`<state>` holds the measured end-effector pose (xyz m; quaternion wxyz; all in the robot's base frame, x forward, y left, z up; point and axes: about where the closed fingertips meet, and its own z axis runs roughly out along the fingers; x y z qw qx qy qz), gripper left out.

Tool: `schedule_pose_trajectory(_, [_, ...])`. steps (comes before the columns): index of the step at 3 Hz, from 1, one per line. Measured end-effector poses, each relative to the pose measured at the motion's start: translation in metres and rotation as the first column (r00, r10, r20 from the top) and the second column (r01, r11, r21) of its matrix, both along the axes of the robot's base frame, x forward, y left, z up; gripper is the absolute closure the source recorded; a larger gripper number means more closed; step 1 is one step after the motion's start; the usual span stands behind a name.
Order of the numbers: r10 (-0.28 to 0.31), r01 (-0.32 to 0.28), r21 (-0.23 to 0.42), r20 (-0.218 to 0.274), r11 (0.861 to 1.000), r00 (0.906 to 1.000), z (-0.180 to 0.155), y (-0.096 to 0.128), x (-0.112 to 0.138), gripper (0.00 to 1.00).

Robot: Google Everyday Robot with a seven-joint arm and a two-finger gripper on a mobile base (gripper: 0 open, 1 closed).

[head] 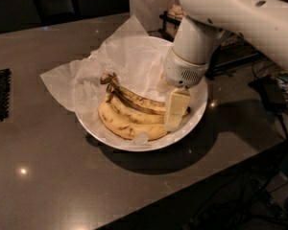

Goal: Pick banana from white bowl

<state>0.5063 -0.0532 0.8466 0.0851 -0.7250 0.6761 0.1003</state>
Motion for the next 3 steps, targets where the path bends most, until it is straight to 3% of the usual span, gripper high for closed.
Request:
schedule_pose_trajectory(2, [-0.006,0.005,-0.024,-0.015,1.0,0.9999,-0.0047,0.0,0.0016,0.39])
schedule_pose_trajectory(3, [-0.008,0.007,-0.027,-0.017,1.0,0.9998,-0.0058,-0.0001,0.0018,0.58])
